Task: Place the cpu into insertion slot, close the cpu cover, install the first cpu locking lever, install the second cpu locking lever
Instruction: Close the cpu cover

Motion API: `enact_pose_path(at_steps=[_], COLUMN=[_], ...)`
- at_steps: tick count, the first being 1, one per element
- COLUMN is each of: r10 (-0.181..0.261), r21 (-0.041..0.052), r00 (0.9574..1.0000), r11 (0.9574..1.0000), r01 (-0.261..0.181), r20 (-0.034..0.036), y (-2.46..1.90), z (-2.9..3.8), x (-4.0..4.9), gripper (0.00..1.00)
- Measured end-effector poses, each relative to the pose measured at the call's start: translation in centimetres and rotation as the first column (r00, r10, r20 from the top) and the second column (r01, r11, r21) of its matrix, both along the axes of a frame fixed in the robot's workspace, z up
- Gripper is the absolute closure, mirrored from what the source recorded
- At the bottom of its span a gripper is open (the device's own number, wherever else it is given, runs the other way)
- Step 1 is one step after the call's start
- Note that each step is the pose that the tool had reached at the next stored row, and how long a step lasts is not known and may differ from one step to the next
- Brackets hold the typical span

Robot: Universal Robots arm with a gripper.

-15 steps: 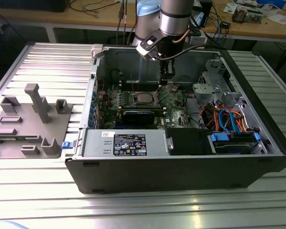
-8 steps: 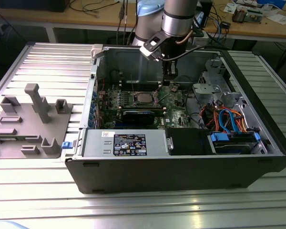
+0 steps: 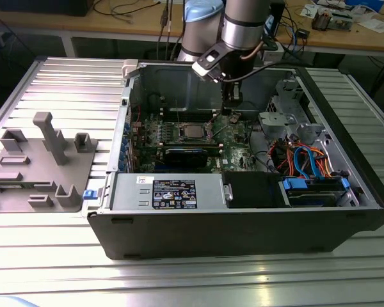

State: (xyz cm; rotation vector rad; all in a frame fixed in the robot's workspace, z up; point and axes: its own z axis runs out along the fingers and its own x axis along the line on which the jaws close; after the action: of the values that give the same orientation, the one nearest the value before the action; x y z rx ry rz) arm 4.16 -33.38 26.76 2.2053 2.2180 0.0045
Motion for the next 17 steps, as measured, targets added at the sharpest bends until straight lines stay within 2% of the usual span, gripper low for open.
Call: enact_pose_path(at_steps=[3,14,17], r10=[0.000,0.000,0.000], r21=[-0.0002,0.0000,-0.0001], r00=[1.0000,1.0000,1.0000], r11=[1.0000,1.0000,1.0000], r01=[0.000,0.000,0.000], r20=[-0.0042,-0.0075,-0.0079], y=[0.03,0.13,0.13], z=[-0.09,-0.46,-0.97], x=[0.87,2.41,2.52], gripper=[0.89,0.89,0.89])
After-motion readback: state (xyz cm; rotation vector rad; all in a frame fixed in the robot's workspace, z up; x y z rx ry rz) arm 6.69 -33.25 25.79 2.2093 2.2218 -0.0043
